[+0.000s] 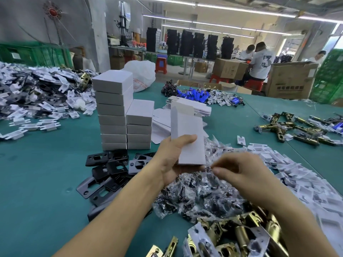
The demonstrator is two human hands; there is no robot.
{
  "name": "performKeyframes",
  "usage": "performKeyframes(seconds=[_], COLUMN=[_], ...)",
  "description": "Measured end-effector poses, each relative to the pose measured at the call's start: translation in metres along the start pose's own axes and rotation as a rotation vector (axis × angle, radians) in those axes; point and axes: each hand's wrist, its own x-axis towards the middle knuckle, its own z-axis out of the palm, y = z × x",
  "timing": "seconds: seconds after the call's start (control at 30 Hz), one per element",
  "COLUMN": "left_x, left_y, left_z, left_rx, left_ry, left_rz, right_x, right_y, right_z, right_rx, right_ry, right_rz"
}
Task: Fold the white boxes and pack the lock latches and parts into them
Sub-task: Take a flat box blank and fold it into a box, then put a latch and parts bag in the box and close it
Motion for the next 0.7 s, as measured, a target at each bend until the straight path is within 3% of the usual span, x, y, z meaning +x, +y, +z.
performKeyframes(seconds=[0.1, 0.27, 0.33, 0.5, 0.7], left_x=[0.0, 0.001, 0.001, 0.001, 0.0], left_y=[0.0, -0.002, -0.003, -0.001, -0.001], left_z=[0.0, 0.0, 0.0, 0.0, 0.0], left_rx=[-0.028, 0.016, 0.042, 0.05, 0.042], left_ry=[0.063, 0.101, 0.112, 0.104, 0.099], left_rz=[0.063, 0.17, 0.194, 0.219, 0.219], right_x=[-0.006, -0.011, -0.011, -0.014, -0.027], right_y=[0.011, 0.01, 0.012, 0.024, 0.024], right_z=[-0.009, -0.015, -0.015, -0.028, -0.038], right_rx=[-0.181, -0.167, -0.21, -0.393, -0.374], right_ry=[-0.275, -0.405, -0.391, -0.142, -0.19], right_rz=[0.195, 0.287, 0.32, 0.479, 0.642])
